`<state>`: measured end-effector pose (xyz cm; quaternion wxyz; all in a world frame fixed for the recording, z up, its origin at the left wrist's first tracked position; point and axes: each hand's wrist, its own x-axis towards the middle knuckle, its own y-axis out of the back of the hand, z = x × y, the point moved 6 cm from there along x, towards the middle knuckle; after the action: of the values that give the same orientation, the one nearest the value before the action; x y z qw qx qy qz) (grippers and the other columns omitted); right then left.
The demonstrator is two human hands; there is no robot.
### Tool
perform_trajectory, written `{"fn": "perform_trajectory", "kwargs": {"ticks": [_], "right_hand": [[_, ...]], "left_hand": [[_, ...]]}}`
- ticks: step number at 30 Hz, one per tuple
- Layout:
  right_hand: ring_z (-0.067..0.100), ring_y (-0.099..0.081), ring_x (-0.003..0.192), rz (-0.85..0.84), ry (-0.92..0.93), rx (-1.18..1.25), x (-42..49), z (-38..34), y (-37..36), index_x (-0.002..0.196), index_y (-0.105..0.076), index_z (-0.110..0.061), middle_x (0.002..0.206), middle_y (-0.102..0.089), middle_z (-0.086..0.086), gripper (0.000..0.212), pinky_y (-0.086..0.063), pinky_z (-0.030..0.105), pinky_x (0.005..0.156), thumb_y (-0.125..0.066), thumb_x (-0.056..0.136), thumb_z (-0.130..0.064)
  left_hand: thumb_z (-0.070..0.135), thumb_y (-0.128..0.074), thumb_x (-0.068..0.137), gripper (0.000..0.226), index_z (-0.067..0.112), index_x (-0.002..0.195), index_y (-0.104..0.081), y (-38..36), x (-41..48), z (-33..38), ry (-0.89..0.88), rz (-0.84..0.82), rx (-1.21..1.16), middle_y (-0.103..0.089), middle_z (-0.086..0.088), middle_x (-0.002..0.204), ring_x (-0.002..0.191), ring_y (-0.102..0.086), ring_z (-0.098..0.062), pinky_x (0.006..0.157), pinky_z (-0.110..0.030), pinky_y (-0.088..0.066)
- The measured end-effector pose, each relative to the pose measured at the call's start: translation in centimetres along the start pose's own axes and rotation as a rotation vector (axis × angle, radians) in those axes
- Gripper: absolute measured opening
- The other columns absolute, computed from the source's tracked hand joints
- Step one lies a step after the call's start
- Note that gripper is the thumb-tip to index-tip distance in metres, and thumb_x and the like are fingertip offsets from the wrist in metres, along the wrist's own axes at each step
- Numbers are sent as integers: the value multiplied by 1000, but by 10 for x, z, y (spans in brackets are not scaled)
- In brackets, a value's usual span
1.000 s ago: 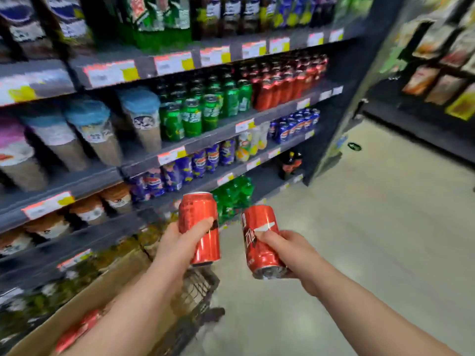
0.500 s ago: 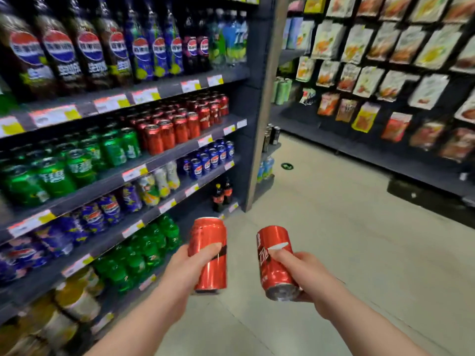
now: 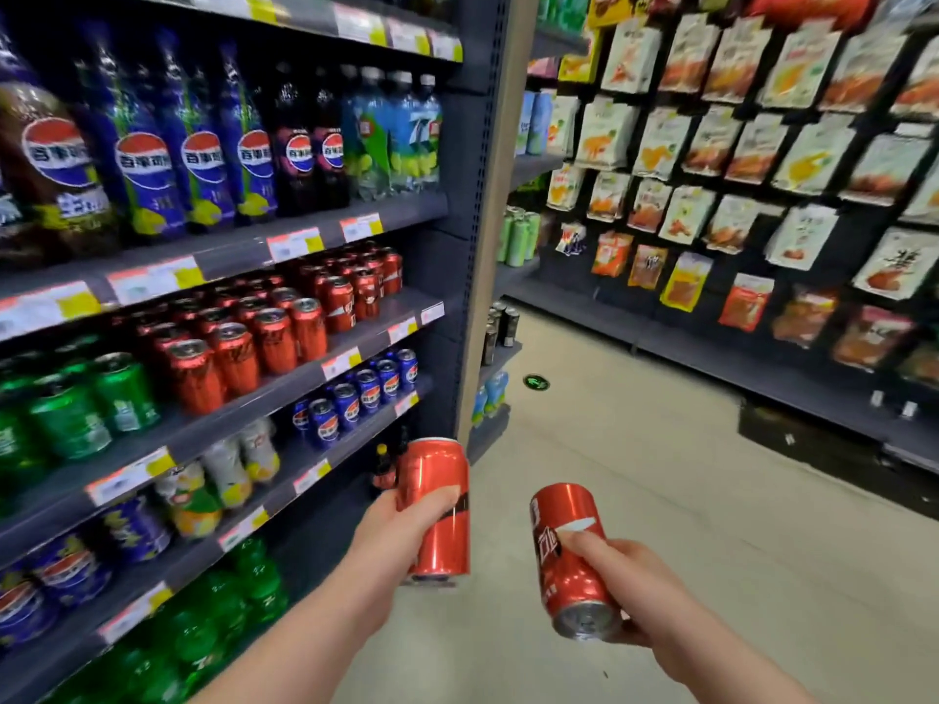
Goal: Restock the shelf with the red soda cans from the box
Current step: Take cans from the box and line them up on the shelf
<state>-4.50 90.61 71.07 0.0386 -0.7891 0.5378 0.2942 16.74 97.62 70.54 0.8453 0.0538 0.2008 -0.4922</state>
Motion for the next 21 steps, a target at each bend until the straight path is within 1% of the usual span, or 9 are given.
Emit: {"fn": "perform_trajectory", "kwargs": {"ticks": [3, 6, 7, 8, 10, 13, 17, 18, 21], "right_hand": [[18, -70, 71, 25, 2, 31, 43, -27, 5, 96, -64, -12, 86, -72, 8, 30, -49, 22, 51, -63, 82, -39], [20, -68, 67, 24, -24, 51, 83, -45, 10, 96, -63, -10, 85, -71, 10, 30, -50, 23, 51, -63, 82, -37], [20, -69, 66, 13, -20, 50, 96, -53, 12, 96, -63, -10, 84, -71, 10, 30, -50, 23, 51, -63, 83, -37], [19, -69, 67, 4, -10, 41, 109, -61, 15, 97, -63, -10, 85, -71, 10, 30, -50, 22, 51, -63, 83, -37], [19, -70, 69, -15, 14, 30, 139, -77, 21, 97, -63, -11, 87, -72, 10, 30, -50, 22, 51, -63, 83, -38], [20, -70, 71, -57, 35, 15, 189, -101, 32, 98, -61, -12, 88, -71, 10, 32, -52, 24, 54, -64, 82, -39], [20, -70, 74, -151, 56, -22, 254, -131, 48, 100, -59, -13, 87, -71, 9, 33, -52, 25, 56, -65, 82, -40], [19, -70, 74, -181, 66, -32, 270, -139, 55, 99, -60, -13, 87, -71, 9, 33, -51, 25, 56, -65, 81, -40], [16, -70, 66, -252, 71, -66, 320, -163, 74, 96, -63, -13, 81, -73, 6, 32, -50, 21, 52, -66, 80, -41]], "left_hand": [[42, -76, 62, 49, 22, 104, -59, -11, 56, 26, -17, -29, -10, -69, -9, 101, 87, -69, -25, 70, -36, -56], [37, -74, 74, 35, 24, 102, -57, -19, 96, 40, 2, 1, -24, -68, -9, 103, 89, -68, -25, 74, -35, -55], [36, -73, 75, 36, 24, 103, -56, -22, 108, 44, 6, -1, -34, -68, -10, 103, 89, -68, -25, 75, -35, -55], [38, -75, 73, 40, 24, 104, -55, -27, 118, 48, 9, -5, -35, -69, -10, 103, 89, -68, -25, 75, -36, -55], [44, -78, 60, 53, 23, 102, -54, -36, 141, 58, 9, 3, -30, -69, -10, 102, 88, -69, -26, 76, -39, -57], [51, -78, 45, 75, 20, 110, -56, -47, 180, 66, 21, 63, -60, -70, -12, 103, 88, -71, -28, 84, -48, -56], [55, -77, 41, 88, 20, 118, -54, -67, 223, 77, 15, 168, -81, -71, -10, 102, 87, -71, -27, 85, -47, -56], [53, -78, 44, 85, 20, 119, -53, -73, 233, 81, 17, 196, -97, -71, -10, 102, 87, -71, -27, 84, -46, -55], [41, -79, 62, 63, 18, 115, -54, -95, 264, 92, -5, 258, -164, -72, -12, 98, 84, -71, -29, 76, -42, -57]]}}
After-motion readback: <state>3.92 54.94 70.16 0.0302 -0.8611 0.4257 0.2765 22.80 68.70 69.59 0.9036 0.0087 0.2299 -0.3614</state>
